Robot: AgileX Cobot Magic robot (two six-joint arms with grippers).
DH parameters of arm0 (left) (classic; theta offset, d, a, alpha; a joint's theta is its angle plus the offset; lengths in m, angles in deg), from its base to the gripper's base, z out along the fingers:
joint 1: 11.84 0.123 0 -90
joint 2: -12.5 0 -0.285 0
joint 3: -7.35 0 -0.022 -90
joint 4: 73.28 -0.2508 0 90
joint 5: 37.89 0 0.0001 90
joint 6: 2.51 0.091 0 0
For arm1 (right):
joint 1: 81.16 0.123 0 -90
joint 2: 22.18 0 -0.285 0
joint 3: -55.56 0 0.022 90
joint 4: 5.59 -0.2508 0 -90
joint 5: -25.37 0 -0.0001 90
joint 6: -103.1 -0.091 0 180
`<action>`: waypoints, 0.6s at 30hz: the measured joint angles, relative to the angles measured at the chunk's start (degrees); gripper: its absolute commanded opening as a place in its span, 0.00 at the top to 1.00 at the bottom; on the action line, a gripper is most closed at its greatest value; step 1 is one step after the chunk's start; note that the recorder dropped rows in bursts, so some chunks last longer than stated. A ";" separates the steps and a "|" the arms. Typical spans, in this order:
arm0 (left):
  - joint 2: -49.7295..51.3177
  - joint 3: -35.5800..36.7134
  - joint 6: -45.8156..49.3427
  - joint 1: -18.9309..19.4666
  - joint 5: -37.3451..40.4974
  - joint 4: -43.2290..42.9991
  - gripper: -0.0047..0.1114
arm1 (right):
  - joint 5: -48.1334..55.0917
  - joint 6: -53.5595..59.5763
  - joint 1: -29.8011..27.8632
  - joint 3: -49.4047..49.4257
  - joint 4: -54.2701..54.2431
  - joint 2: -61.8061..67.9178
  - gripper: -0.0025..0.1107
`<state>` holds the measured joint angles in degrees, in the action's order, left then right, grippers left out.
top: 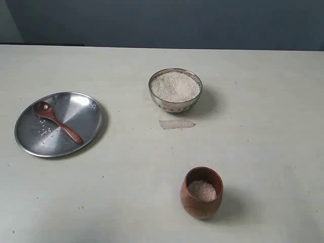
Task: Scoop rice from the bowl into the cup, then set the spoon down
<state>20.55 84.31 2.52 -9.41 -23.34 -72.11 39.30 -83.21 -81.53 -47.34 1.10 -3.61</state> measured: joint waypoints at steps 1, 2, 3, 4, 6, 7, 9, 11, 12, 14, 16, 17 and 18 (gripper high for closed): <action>0.00 0.00 0.00 0.00 0.00 0.00 0.96 | 0.00 0.00 0.00 0.00 0.00 0.00 0.98; 0.00 0.00 0.00 0.00 0.00 0.00 0.96 | 0.00 0.00 0.00 0.00 0.00 0.00 0.98; 0.00 0.00 0.00 0.00 0.00 0.00 0.96 | 0.00 0.00 0.00 0.00 0.00 0.00 0.98; 0.00 0.00 0.00 0.00 0.00 0.00 0.96 | 0.00 0.00 0.00 0.00 0.00 0.00 0.98; 0.00 0.00 0.00 0.00 0.00 0.00 0.96 | 0.00 0.00 0.00 0.00 0.00 0.00 0.98; 0.00 0.00 0.00 -0.01 0.00 0.00 0.96 | 0.00 0.00 0.00 0.00 0.00 0.00 0.98; 0.00 0.00 0.00 -0.98 0.00 0.00 0.96 | 0.00 0.00 0.00 0.00 0.00 0.00 0.98; 0.00 0.00 0.00 -2.95 0.00 0.00 0.96 | 0.00 0.10 0.00 0.00 0.00 0.00 0.98; 0.00 0.00 0.00 -3.87 0.00 0.00 0.96 | 0.00 0.10 0.00 0.00 0.00 0.00 0.98; 0.00 0.00 0.00 -5.84 0.00 0.00 0.96 | 0.00 0.10 0.00 0.00 0.00 0.00 0.98; 0.00 0.00 0.00 -6.62 0.00 0.00 0.96 | 0.00 0.10 0.00 0.00 0.00 0.00 0.98; 0.00 0.00 0.00 -6.72 0.00 -0.11 0.96 | 0.00 0.10 0.00 0.00 0.00 0.00 0.98; 0.00 0.00 0.00 -6.71 0.00 -0.11 0.96 | 0.00 0.10 0.00 0.00 0.00 0.00 0.98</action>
<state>20.55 84.31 2.52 -16.12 -23.34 -72.22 39.30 -83.10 -81.53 -47.34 1.10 -3.61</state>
